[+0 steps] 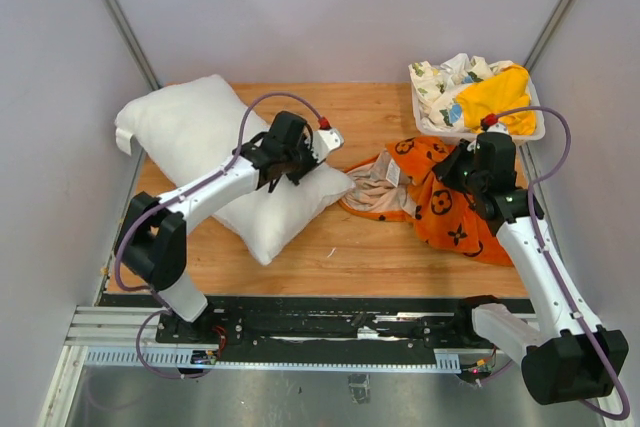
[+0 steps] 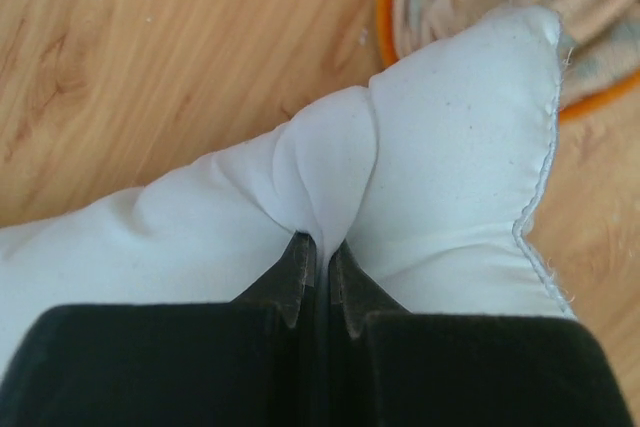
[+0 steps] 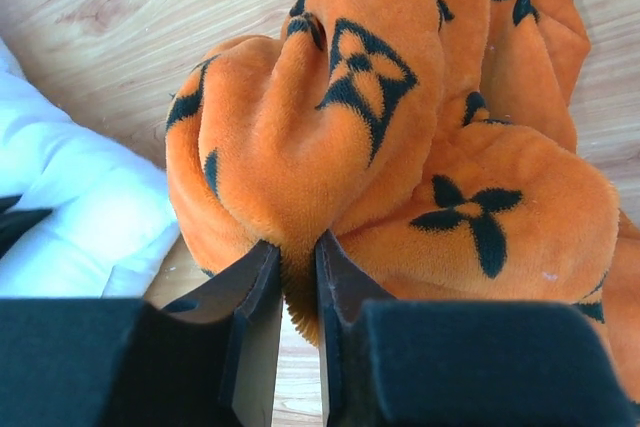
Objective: Remove the pillowcase from the pillow
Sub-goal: Adjust the pillow at the center of the board.
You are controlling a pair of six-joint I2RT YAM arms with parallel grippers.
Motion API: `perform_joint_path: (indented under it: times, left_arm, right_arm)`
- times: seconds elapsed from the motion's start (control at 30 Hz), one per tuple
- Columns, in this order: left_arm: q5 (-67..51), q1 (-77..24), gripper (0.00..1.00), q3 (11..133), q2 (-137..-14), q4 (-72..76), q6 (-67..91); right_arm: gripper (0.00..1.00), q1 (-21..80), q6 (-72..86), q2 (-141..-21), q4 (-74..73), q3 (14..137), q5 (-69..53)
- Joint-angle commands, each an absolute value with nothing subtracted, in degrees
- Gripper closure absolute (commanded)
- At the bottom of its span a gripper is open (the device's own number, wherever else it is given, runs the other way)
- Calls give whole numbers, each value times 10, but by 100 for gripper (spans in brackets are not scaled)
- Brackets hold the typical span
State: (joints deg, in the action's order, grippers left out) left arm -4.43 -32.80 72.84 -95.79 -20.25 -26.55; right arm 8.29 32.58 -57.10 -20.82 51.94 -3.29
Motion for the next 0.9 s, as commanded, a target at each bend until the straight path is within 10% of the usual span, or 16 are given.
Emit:
perform_joint_path:
  times: [0.0, 0.33, 0.4, 0.43, 0.47, 0.63, 0.87]
  left_arm:
    - [-46, -328, 100, 668, -856, -280, -382]
    - [111, -320, 93, 617, -646, -323, -355]
    - [176, -320, 56, 616, -605, -344, -349]
    - [200, -320, 15, 621, -577, -338, -337]
    - [203, -319, 2, 635, -550, -329, -320]
    - [89, -320, 1, 680, -449, -182, -80]
    - [-249, -367, 1, 603, -609, 28, 147]
  right_arm:
    - [81, 93, 320, -567, -183, 528, -58]
    - [67, 131, 308, -602, -160, 559, -89]
    - [63, 138, 302, -605, -164, 566, -89]
    - [62, 140, 301, -604, -164, 566, -89]
    - [61, 140, 301, -601, -164, 564, -88]
    - [60, 142, 302, -607, -158, 557, -91]
    - [59, 147, 302, -607, -166, 558, -82]
